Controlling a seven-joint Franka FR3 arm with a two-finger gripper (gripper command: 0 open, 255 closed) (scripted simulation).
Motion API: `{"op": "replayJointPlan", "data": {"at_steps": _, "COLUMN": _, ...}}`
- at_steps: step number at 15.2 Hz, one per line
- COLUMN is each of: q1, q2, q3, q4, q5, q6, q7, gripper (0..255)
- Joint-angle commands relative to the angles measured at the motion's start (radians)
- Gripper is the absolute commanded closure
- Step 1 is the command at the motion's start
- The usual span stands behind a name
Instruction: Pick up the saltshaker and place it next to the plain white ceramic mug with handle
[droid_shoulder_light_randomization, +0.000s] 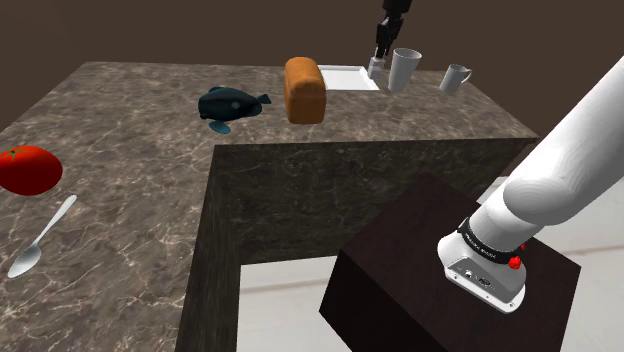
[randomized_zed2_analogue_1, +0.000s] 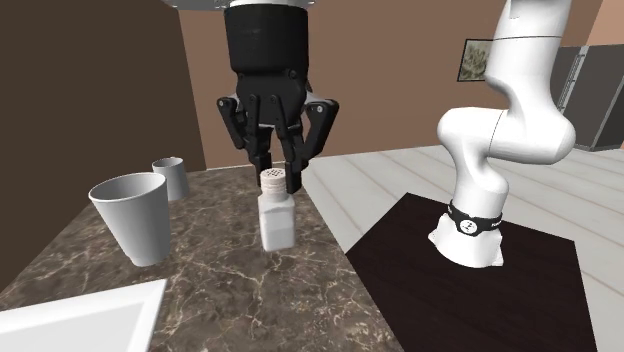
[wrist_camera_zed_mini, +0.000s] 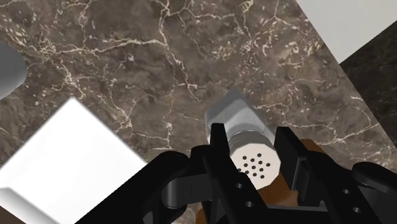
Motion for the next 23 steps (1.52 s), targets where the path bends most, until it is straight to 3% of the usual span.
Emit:
{"op": "replayJointPlan", "data": {"at_steps": 1, "q1": 0.0, "q2": -0.002, "q3": 0.0, "q4": 0.023, "q5": 0.0, "q6": -0.025, "q7": 0.001, "gripper": 255}}
{"op": "replayJointPlan", "data": {"at_steps": 4, "q1": 0.0, "q2": -0.002, "q3": 0.0, "q4": 0.052, "q5": -0.001, "q6": -0.055, "q7": 0.002, "gripper": 255}}
{"op": "replayJointPlan", "data": {"at_steps": 14, "q1": -0.121, "q2": 0.046, "q3": -0.119, "q4": 0.109, "q5": 0.013, "q6": -0.071, "q7": -0.241, "gripper": 255}}
{"op": "replayJointPlan", "data": {"at_steps": 23, "q1": -0.253, "q2": 0.183, "q3": -0.214, "q4": 0.269, "q5": 0.073, "q6": -0.114, "q7": -0.471, "gripper": 255}}
